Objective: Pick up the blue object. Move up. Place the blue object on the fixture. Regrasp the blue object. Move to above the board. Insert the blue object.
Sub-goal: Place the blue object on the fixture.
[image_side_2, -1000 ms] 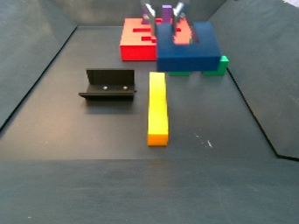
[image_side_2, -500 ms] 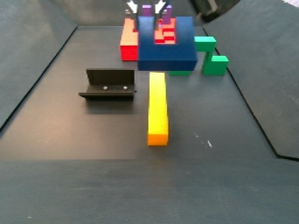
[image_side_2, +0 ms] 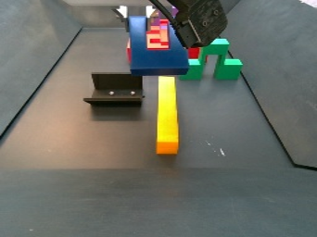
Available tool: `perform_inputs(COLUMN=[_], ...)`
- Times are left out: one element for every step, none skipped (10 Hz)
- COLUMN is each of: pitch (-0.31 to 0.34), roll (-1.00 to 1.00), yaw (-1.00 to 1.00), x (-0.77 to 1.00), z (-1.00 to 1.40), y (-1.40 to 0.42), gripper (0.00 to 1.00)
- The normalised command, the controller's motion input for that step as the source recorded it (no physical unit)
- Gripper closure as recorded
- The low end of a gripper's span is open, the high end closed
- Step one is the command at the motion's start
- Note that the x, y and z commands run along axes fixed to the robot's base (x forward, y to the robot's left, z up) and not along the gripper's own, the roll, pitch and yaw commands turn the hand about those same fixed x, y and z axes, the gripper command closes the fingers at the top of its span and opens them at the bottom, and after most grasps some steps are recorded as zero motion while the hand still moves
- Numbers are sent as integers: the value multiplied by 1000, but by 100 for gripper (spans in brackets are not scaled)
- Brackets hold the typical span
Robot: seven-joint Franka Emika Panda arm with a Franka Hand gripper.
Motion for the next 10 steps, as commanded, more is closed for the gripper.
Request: perform_inputs(pitch=[-57,-51,-20,-34,-37,-86,-189,-254,-257,-226], roll=[0,0,0,0,0,0,-57,-89,-89,-71], yaw=[0,-23,-37,-37,-31,-26,0,0,0,0], x=[557,734,929,931,911,800,697,594,560,517], z=[-200,-206,-214,-211,-220,-266,-346,-406,-409,-386], y=[-120,-146,-140,-129,-134,-126,-100,-94,-77,-77], gripper=[100,100,100,100,100,100,100,100,100,100])
